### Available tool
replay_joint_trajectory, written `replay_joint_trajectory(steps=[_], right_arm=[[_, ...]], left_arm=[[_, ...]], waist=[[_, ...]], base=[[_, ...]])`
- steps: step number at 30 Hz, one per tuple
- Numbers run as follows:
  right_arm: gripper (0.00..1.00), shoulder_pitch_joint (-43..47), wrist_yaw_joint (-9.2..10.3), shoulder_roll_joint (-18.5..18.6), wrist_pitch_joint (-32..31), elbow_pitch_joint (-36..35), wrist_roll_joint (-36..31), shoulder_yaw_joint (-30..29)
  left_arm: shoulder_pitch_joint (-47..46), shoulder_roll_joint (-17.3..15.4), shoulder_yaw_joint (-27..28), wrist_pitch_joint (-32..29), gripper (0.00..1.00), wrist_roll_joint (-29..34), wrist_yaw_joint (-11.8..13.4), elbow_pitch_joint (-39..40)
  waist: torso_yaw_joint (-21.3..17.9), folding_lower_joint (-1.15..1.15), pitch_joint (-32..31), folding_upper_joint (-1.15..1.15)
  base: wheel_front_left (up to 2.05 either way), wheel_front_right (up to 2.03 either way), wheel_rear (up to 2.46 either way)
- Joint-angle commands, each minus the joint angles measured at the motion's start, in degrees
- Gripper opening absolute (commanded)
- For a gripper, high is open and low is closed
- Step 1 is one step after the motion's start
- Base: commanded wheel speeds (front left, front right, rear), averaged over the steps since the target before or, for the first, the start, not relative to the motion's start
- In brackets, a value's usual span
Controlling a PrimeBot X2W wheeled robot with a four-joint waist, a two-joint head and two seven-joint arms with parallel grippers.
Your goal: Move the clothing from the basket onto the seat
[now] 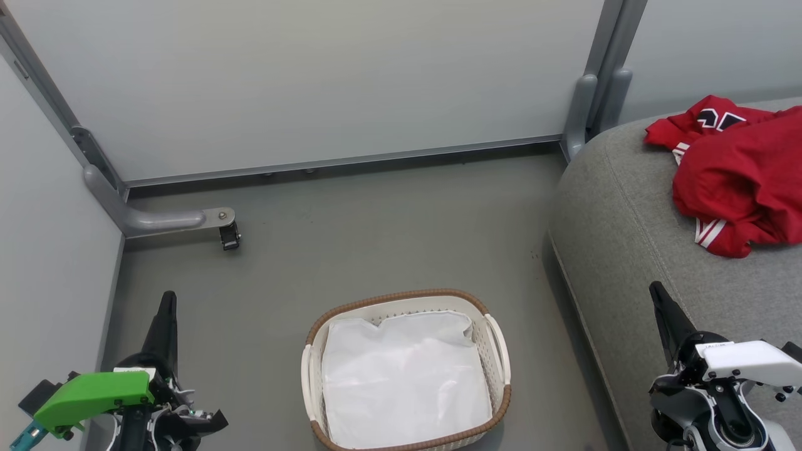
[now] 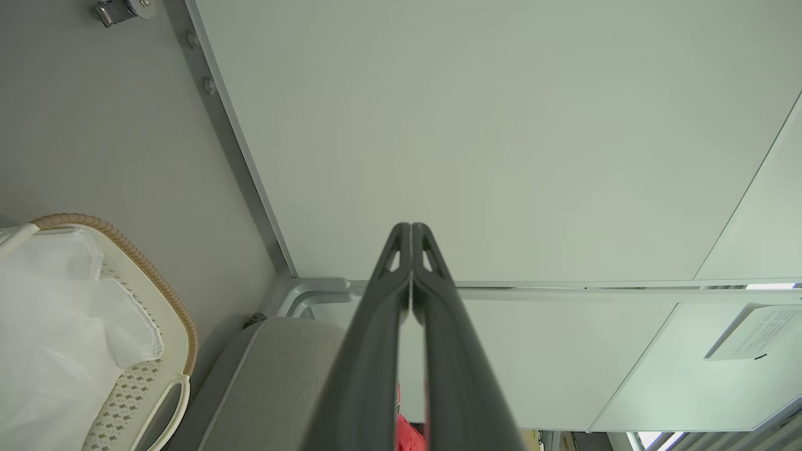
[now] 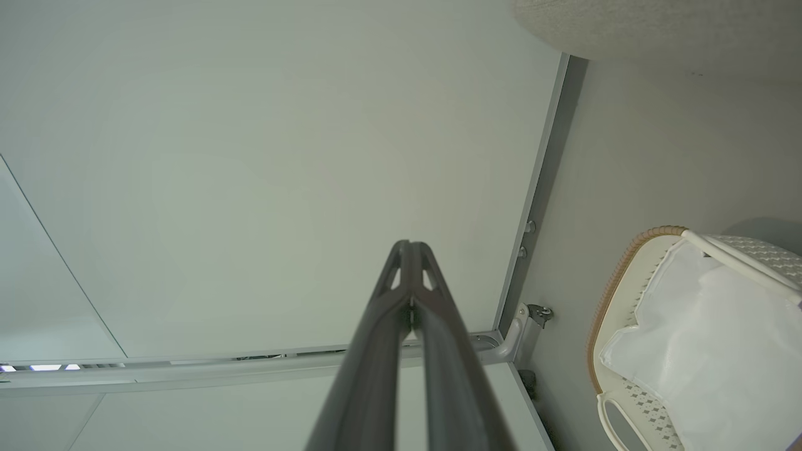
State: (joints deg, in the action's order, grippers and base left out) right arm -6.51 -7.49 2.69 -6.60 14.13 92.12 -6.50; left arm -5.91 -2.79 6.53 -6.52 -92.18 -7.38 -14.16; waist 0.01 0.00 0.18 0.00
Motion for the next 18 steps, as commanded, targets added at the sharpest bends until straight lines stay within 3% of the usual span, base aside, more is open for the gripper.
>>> replay_joint_trajectory(steps=[1,18], right_arm=[[0.0,0.6,0.0,0.4,-0.1,-0.3,0.4,-0.2],[0.0,0.6,0.0,0.3,-0.1,-0.3,0.4,-0.2]], left_arm=[[-0.6,-0.2,0.2,-0.2,0.0,-0.3,-0.2,0.2],[-0.6,-0.2,0.1,-0.2,0.0,-0.3,-0.3,0.2]], waist=[[0.0,0.0,0.0,0.0],[0.0,0.0,0.0,0.0]], base=[[0.0,0.0,0.0],[0.0,0.0,0.0]])
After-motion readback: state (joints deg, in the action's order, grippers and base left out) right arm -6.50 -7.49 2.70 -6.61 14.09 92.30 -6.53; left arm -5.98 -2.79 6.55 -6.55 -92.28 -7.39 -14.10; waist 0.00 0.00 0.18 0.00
